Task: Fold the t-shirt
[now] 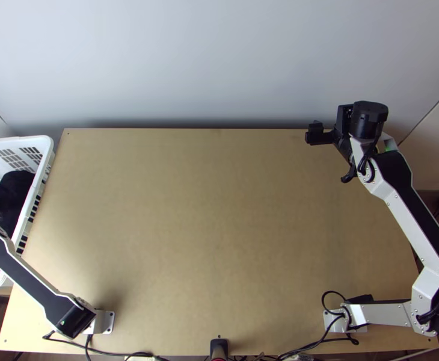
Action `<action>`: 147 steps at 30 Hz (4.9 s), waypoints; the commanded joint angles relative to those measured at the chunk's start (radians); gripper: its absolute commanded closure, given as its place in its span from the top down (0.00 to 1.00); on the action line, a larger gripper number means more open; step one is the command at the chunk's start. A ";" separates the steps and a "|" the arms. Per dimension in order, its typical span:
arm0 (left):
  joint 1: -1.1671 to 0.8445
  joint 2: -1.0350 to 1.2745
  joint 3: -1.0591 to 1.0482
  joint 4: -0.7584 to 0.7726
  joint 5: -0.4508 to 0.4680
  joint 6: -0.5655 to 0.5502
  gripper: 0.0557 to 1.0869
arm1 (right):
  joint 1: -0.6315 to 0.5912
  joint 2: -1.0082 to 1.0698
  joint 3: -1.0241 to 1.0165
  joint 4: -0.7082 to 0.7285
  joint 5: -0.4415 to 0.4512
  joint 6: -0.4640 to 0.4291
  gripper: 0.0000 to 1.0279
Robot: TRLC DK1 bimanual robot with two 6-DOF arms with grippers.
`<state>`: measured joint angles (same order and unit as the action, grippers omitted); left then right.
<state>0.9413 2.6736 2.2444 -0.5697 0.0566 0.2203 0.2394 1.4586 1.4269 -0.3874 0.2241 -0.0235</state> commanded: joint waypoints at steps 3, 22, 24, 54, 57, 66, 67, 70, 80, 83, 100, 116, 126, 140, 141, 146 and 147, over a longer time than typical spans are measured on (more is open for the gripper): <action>0.005 -0.258 0.000 -0.059 0.074 -0.104 0.03 | 0.006 0.003 0.004 0.010 0.000 0.007 0.93; -0.072 -0.636 0.014 -0.050 0.134 -0.200 0.03 | -0.032 -0.155 -0.161 -0.001 0.006 0.008 0.93; -0.070 -0.670 0.014 -0.061 0.134 -0.223 0.03 | -0.035 -0.178 -0.192 0.004 0.006 0.002 0.93; -0.967 -1.333 -0.743 -0.503 0.269 -0.110 0.04 | 0.001 -0.415 -0.520 0.200 0.006 0.059 0.93; -1.133 -1.350 -0.810 -0.513 0.265 -0.130 0.03 | -0.026 -0.443 -0.526 0.200 0.006 0.056 0.93; -1.541 -1.310 -0.878 -0.452 0.265 -0.338 0.04 | -0.066 -0.497 -0.557 0.200 0.004 0.050 0.93; -1.567 -1.284 -0.876 -0.423 0.262 -0.380 0.04 | -0.068 -0.500 -0.563 0.200 0.004 0.051 0.93; -1.587 -1.222 -0.865 -0.292 0.247 -0.506 0.03 | -0.068 -0.520 -0.589 0.200 0.003 0.062 0.93; -1.638 -1.028 -0.531 -0.134 0.301 -0.765 0.03 | -0.057 -0.596 -0.720 0.208 0.003 0.085 0.93; -1.656 -0.988 -0.437 -0.058 0.304 -0.819 0.03 | -0.057 -0.623 -0.767 0.223 0.003 0.086 0.93; -1.681 -0.663 -0.301 0.047 0.187 -0.891 0.03 | -0.075 -0.690 -0.905 0.255 0.003 0.089 0.93; -1.500 -0.363 -0.239 0.056 -0.038 -0.843 0.04 | -0.075 -0.716 -0.987 0.282 -0.002 0.097 0.93; -1.451 -0.351 -0.203 -0.058 -0.029 -0.820 0.83 | -0.011 -0.693 -1.023 0.331 -0.005 0.134 0.93; -1.458 -0.632 -0.206 -0.275 0.089 -0.766 0.94 | 0.038 -0.475 -0.945 0.409 -0.104 0.218 0.94; -1.443 -0.646 -0.206 -0.295 0.091 -0.765 0.94 | 0.032 -0.448 -0.947 0.438 -0.120 0.234 0.94; -1.366 -0.692 -0.209 -0.401 0.091 -0.722 0.94 | -0.017 -0.234 -0.904 0.552 -0.207 0.318 0.94; -1.352 -0.699 -0.209 -0.420 0.091 -0.710 0.94 | -0.025 -0.182 -0.876 0.552 -0.226 0.336 0.94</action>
<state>-0.4866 2.0529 2.0388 -0.8776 0.1390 -0.5327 0.2527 1.0431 0.4824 0.0757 0.0887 0.2268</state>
